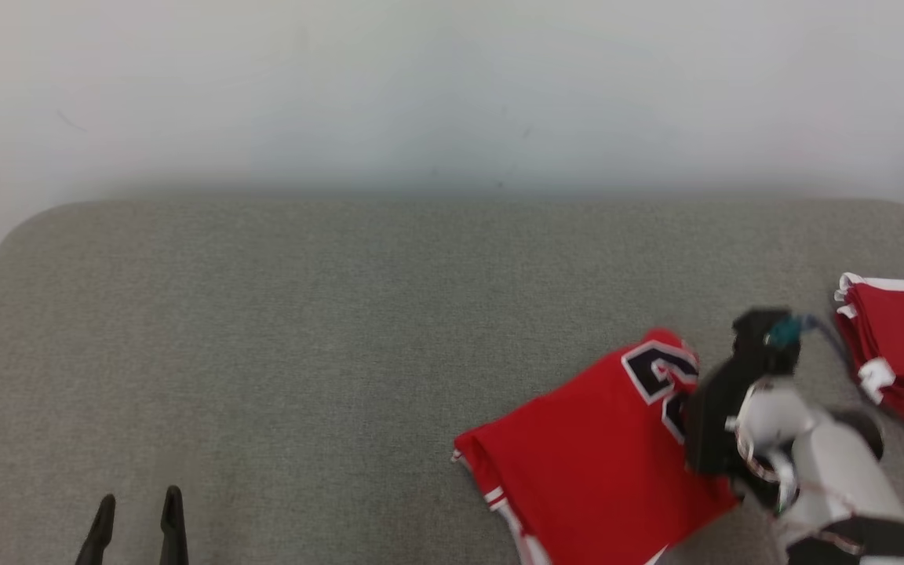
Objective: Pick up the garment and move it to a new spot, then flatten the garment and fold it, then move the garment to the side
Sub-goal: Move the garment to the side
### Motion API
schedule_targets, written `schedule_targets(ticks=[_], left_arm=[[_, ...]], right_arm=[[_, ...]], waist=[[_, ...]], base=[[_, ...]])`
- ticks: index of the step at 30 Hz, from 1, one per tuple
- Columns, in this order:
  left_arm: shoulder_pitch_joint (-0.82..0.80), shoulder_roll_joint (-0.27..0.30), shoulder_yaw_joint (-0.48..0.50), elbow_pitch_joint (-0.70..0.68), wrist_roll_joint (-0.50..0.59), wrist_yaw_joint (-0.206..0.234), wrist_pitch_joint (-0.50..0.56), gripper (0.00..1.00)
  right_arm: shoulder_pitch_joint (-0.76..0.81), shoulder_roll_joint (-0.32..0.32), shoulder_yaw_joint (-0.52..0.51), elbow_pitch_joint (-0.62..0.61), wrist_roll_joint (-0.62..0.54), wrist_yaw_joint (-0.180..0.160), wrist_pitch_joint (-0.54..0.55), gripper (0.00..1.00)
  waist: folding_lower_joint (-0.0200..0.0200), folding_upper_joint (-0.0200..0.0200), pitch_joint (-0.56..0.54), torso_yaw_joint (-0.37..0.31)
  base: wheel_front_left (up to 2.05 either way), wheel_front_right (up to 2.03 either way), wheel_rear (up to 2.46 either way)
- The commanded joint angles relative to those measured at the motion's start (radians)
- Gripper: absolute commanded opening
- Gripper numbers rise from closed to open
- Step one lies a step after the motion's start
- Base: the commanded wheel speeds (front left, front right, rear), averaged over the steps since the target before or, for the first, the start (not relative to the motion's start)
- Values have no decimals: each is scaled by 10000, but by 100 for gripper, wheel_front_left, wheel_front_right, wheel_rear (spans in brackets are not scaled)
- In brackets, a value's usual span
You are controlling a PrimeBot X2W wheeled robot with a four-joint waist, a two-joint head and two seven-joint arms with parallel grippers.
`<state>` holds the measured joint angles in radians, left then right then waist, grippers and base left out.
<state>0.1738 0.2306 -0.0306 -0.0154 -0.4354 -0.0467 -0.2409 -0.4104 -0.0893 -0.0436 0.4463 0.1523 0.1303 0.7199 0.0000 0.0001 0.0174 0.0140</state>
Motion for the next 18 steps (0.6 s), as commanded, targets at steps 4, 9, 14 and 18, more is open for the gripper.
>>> schedule_targets(ticks=[4,9,14,18], left_arm=[[-376,61,-13,-123,-7,-33,-66,100],[-715,-9,-153,-71,51,-130,-132,100],[-1025,22,-154,35,82,-207,-179,100],[-1213,109,-169,36,135,-267,-201,100]], right_arm=[[-1402,-465,-384,288,28,8,345,0],[-2729,-974,-1230,446,-337,8,715,0],[-3329,-1412,-2190,212,-771,8,1035,0],[-3547,-1619,-2900,-114,-1038,8,1097,0]], waist=[[0,-1,598,-433],[0,-1,1202,-723],[0,-1,1619,-990],[0,-1,1916,-1114]], base=[[0,0,0],[0,0,0],[0,0,0],[0,0,0]])
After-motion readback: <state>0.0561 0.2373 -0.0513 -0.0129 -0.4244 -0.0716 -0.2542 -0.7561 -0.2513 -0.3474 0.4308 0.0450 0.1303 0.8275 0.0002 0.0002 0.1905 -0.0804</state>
